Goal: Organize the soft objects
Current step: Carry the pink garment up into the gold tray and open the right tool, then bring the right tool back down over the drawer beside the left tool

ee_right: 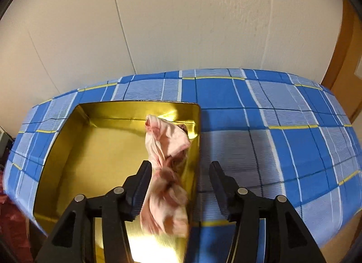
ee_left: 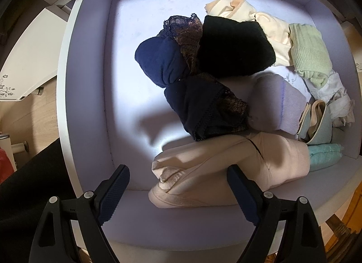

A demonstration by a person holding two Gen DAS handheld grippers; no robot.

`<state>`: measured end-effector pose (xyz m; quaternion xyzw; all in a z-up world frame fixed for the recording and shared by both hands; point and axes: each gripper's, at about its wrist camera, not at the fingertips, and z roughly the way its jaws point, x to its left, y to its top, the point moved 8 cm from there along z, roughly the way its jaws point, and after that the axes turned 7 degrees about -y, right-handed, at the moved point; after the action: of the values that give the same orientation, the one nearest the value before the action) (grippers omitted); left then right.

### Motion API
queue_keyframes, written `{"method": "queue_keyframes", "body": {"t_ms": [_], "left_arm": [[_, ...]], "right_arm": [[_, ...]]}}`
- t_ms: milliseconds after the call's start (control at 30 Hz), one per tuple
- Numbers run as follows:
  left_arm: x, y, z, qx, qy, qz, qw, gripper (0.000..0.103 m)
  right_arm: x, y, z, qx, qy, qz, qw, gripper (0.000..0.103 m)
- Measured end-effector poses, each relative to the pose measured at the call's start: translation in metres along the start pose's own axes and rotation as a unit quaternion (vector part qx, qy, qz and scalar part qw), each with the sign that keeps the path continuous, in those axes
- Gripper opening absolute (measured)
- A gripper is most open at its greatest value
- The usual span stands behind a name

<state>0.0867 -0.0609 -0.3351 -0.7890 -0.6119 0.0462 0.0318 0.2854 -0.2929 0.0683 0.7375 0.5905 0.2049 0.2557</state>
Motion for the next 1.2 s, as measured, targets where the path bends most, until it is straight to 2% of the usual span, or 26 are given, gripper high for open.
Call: {"method": "queue_keyframes", "body": {"t_ms": [167, 367, 500, 600, 667, 733, 833, 1000, 1100, 1200], "left_arm": [[0.000, -0.001, 0.000, 0.000, 0.000, -0.001, 1.0000, 0.090], [0.003, -0.003, 0.003, 0.002, -0.013, -0.015, 0.9998, 0.090], [0.007, -0.003, 0.004, 0.005, -0.036, -0.034, 0.9988, 0.090], [0.011, -0.002, 0.003, 0.005, -0.060, -0.054, 0.9967, 0.089], [0.013, -0.002, 0.002, 0.003, -0.074, -0.064, 0.9952, 0.089], [0.014, -0.003, 0.001, 0.002, -0.081, -0.066, 0.9946, 0.089], [0.012, -0.004, 0.000, 0.006, -0.089, -0.054, 0.9946, 0.089], [-0.007, -0.007, -0.002, 0.029, -0.114, -0.023, 0.9928, 0.089], [-0.015, -0.009, 0.000, 0.047, -0.115, 0.003, 0.9922, 0.089], [-0.024, -0.009, 0.008, 0.075, -0.099, 0.038, 0.9915, 0.089]], "right_arm": [[-0.015, -0.027, -0.034, -0.019, 0.013, -0.011, 1.000, 0.059], [-0.031, -0.081, -0.059, -0.012, 0.052, -0.008, 0.999, 0.060], [-0.029, -0.132, -0.067, 0.012, 0.102, -0.018, 0.994, 0.060], [-0.014, -0.180, -0.065, 0.045, 0.161, -0.043, 0.985, 0.065], [-0.001, -0.214, -0.058, 0.072, 0.178, -0.078, 0.978, 0.065], [0.011, -0.243, -0.047, 0.097, 0.176, -0.114, 0.973, 0.065], [0.020, -0.285, -0.018, 0.172, 0.156, -0.135, 0.963, 0.065], [0.006, -0.325, 0.022, 0.275, 0.120, -0.088, 0.950, 0.065], [-0.004, -0.333, 0.030, 0.293, 0.099, -0.084, 0.947, 0.066], [-0.008, -0.336, 0.030, 0.303, 0.098, -0.070, 0.945, 0.066]]}}
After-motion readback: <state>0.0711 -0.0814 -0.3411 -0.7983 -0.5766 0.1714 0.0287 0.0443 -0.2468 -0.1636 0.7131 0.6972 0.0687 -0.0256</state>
